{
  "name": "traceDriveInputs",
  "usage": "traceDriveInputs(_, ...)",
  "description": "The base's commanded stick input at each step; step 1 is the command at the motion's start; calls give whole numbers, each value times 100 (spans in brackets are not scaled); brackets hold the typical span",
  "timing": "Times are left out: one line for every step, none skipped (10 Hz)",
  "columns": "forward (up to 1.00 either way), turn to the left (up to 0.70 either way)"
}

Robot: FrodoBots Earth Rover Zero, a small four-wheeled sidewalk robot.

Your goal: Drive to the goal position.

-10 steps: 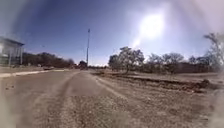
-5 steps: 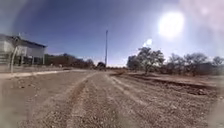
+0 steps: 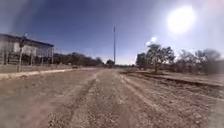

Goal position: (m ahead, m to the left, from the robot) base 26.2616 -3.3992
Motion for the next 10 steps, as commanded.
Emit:
traceDriveInputs(70, 0)
traceDriveInputs(70, 0)
traceDriveInputs(70, 0)
traceDriveInputs(70, 0)
traceDriveInputs(70, 0)
traceDriveInputs(70, 0)
traceDriveInputs(70, 0)
traceDriveInputs(70, 0)
traceDriveInputs(70, 0)
traceDriveInputs(70, 0)
